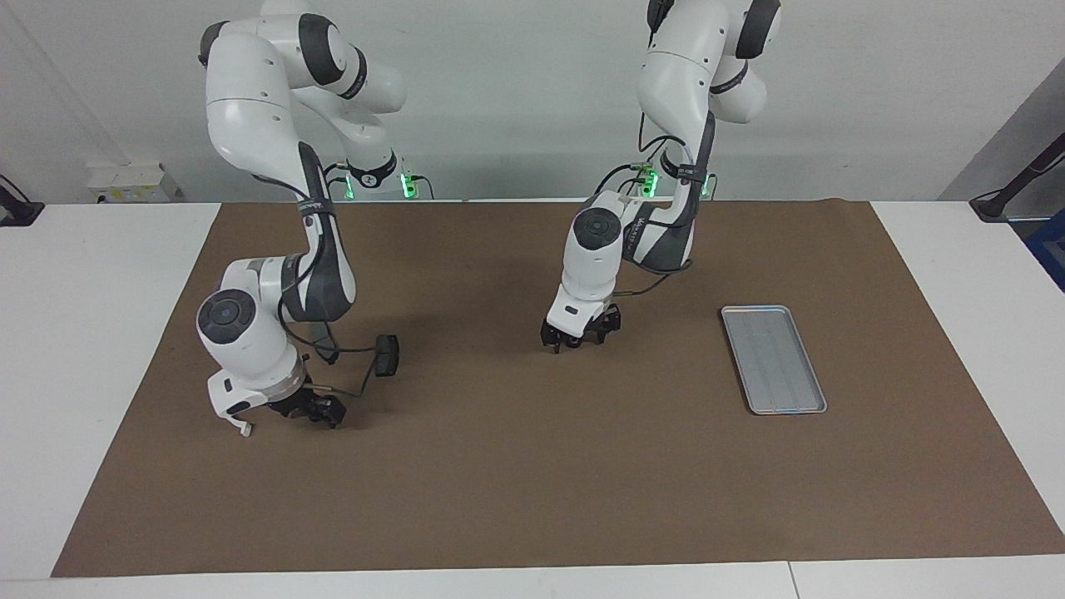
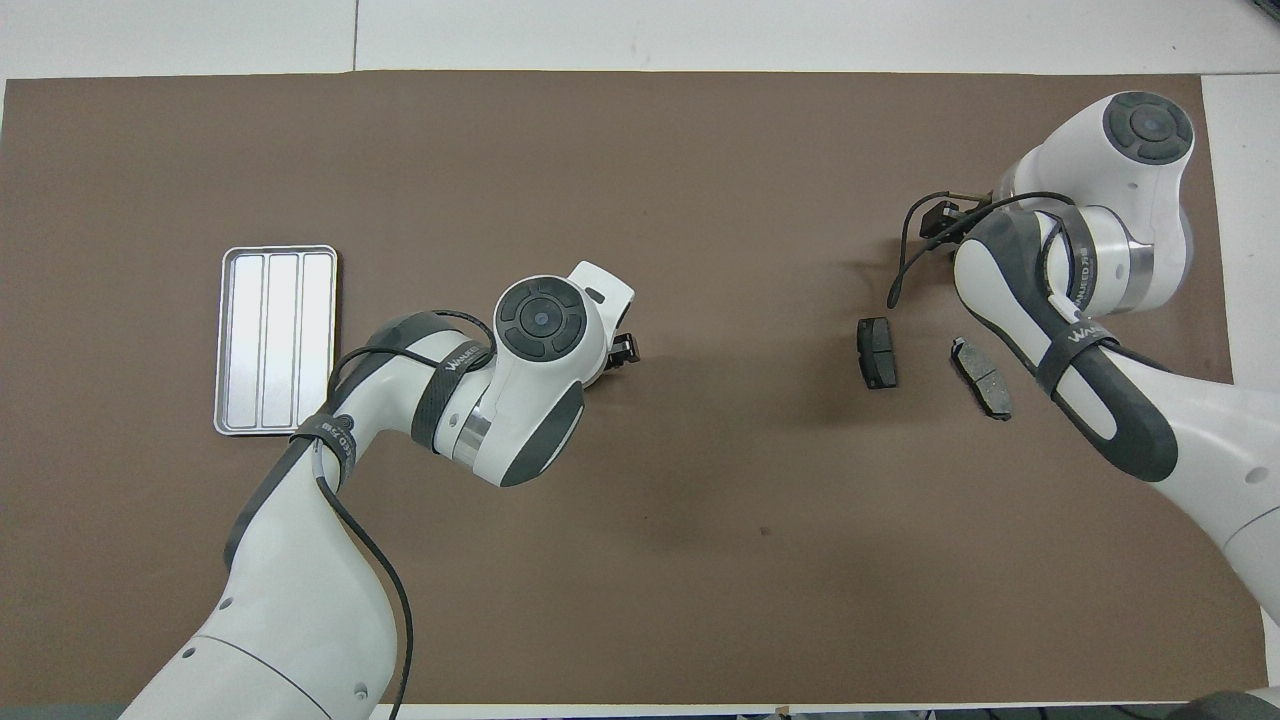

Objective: Pick bearing gear from pile to tray

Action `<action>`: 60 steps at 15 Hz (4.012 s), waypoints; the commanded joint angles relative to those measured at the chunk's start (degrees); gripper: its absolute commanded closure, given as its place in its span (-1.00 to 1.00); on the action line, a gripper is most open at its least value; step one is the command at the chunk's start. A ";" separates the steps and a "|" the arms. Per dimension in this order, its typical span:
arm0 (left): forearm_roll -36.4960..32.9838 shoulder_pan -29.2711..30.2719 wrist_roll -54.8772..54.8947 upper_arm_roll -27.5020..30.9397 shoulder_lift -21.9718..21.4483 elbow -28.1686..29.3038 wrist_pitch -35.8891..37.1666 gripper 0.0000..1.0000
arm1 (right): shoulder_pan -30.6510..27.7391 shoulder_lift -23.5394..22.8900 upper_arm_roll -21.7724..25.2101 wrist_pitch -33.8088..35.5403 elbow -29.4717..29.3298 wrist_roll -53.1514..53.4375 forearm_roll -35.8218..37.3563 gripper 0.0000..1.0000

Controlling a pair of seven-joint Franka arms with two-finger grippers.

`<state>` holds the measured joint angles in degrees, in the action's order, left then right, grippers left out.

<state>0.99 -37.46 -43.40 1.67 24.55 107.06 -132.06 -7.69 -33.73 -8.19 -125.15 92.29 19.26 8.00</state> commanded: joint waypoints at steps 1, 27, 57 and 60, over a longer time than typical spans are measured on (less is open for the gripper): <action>0.85 -1.65 -0.46 0.88 -2.40 3.42 -1.19 -1.00 | -0.57 0.59 -0.69 -1.15 2.19 1.57 1.06 -0.32; 0.85 26.87 38.48 1.76 -14.09 -10.64 26.67 1.00 | 16.10 11.76 -1.65 30.75 -12.66 18.12 -2.97 1.00; 0.85 34.56 54.64 1.76 -19.10 24.86 -5.67 0.59 | 35.48 -0.38 -0.95 1.22 -6.33 61.25 -2.90 -1.00; 0.85 34.47 54.65 1.68 -19.02 26.27 -7.68 0.58 | 30.29 3.13 -1.39 2.88 -6.33 55.57 -2.90 -1.00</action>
<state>1.37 -2.09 11.65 2.73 6.32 130.97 -136.80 26.33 -33.65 -8.51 -124.56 85.42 78.72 4.38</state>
